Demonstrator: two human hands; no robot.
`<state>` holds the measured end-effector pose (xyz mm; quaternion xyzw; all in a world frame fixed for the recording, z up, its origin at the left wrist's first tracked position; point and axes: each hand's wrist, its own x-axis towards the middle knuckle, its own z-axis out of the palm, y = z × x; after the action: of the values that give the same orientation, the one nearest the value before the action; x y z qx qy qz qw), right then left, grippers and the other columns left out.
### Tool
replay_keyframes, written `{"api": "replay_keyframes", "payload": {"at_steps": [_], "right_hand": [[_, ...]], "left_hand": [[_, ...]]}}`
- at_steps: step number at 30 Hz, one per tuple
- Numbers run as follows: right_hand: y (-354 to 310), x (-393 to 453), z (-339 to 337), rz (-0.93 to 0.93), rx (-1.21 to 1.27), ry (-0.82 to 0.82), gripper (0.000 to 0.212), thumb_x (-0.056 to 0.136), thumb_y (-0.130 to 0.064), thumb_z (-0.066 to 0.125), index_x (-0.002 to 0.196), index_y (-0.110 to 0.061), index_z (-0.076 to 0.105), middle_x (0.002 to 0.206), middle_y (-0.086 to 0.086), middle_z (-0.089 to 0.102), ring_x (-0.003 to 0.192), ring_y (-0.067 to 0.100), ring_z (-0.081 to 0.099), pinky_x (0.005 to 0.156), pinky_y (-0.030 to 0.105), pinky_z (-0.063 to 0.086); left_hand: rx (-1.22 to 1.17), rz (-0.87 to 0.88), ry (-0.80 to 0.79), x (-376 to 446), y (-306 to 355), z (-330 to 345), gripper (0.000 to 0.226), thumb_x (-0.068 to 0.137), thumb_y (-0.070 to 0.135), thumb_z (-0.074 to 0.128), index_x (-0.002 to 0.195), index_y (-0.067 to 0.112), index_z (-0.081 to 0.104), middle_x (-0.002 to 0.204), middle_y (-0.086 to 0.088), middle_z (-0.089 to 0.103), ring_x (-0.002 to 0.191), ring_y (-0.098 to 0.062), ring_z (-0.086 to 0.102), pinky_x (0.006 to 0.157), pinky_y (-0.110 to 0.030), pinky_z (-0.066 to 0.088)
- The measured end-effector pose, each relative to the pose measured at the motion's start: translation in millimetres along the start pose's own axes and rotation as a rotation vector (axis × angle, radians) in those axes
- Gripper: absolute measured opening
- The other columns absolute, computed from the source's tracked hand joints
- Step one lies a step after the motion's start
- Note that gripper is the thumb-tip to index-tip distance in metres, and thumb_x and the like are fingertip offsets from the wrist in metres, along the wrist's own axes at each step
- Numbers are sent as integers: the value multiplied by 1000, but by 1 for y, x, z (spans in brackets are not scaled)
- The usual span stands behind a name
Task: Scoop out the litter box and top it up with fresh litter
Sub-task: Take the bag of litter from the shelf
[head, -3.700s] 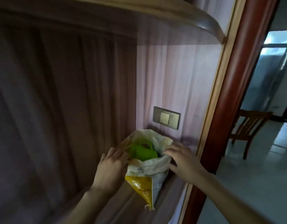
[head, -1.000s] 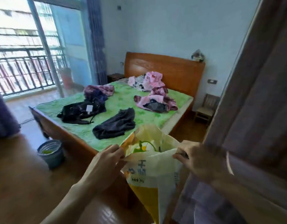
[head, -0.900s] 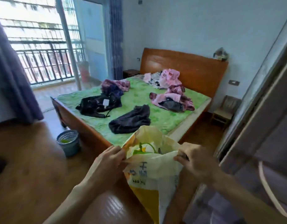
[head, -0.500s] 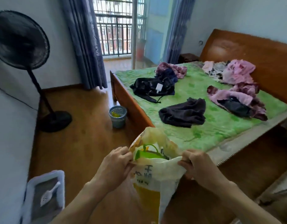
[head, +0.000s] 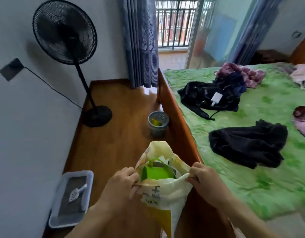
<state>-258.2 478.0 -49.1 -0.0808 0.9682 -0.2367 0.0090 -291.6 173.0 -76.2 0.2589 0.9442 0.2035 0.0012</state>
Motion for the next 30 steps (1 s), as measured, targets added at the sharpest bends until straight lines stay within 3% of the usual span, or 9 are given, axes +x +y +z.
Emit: {"api": "replay_keyframes", "payload": {"at_steps": [6, 10, 14, 17, 21, 26, 30], "right_hand": [[23, 109, -10, -146, 32, -13, 21, 81, -18, 73, 68, -21, 58, 78, -12, 49, 66, 5, 50, 60, 24, 44], [18, 174, -5, -237, 40, -91, 21, 82, -17, 75, 68, -19, 59, 77, -13, 49, 64, 2, 49, 58, 13, 38], [6, 238, 15, -305, 53, -165, 30, 84, -20, 74, 66, -29, 52, 78, -16, 50, 67, -1, 52, 59, 13, 42], [-3, 283, 37, -324, 41, -218, 29, 84, -22, 75, 67, -32, 53, 77, -18, 50, 67, -1, 53, 60, 12, 42], [-11, 334, 57, -284, 20, -279, 39, 82, -21, 77, 63, -36, 46, 76, -18, 49, 68, 1, 54, 60, 12, 41], [-27, 413, 88, -295, -38, -353, 24, 81, -18, 77, 64, -25, 63, 77, -19, 51, 71, 1, 57, 62, 10, 43], [-37, 466, 113, -342, -51, -435, 14, 78, -16, 80, 69, -20, 71, 80, -18, 54, 78, -2, 57, 65, 7, 43]], "left_hand": [[-7, -153, 48, 53, -18, -11, 8, 81, 31, 59, 77, 24, 58, 83, 9, 54, 74, -14, 54, 62, -29, 46], [5, -261, 68, 74, -41, -19, 9, 80, 30, 65, 77, 25, 57, 83, 9, 54, 75, -14, 52, 65, -30, 43], [-25, -332, 99, 93, -83, -19, 12, 81, 29, 65, 76, 26, 55, 83, 10, 53, 77, -15, 53, 66, -30, 43], [-40, -372, 115, 110, -122, -14, 12, 85, 30, 68, 79, 27, 58, 85, 11, 53, 79, -12, 53, 67, -27, 39], [-99, -384, 122, 134, -169, -6, 17, 78, 30, 68, 72, 28, 52, 80, 11, 50, 76, -14, 54, 65, -33, 48], [-139, -466, 173, 164, -225, 3, 13, 80, 31, 59, 71, 26, 51, 79, 10, 47, 76, -13, 52, 63, -28, 44], [-170, -566, 202, 178, -254, 14, 16, 79, 24, 64, 71, 25, 50, 80, 9, 45, 79, -12, 49, 65, -22, 35]]}}
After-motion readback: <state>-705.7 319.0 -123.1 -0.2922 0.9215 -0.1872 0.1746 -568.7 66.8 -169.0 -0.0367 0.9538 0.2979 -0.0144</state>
